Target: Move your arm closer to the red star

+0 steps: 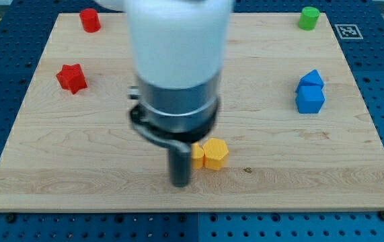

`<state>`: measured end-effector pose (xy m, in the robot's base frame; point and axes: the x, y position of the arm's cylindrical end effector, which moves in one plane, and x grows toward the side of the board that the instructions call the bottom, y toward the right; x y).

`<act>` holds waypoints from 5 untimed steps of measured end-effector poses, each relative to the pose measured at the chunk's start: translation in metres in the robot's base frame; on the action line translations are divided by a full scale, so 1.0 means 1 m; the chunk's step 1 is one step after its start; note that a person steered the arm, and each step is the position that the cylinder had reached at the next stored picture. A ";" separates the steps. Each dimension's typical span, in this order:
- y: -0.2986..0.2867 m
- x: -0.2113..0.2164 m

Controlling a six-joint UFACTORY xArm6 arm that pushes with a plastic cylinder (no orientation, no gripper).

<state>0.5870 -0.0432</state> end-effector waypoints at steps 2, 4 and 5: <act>-0.159 -0.064; -0.244 -0.172; -0.223 -0.186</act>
<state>0.4008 -0.2660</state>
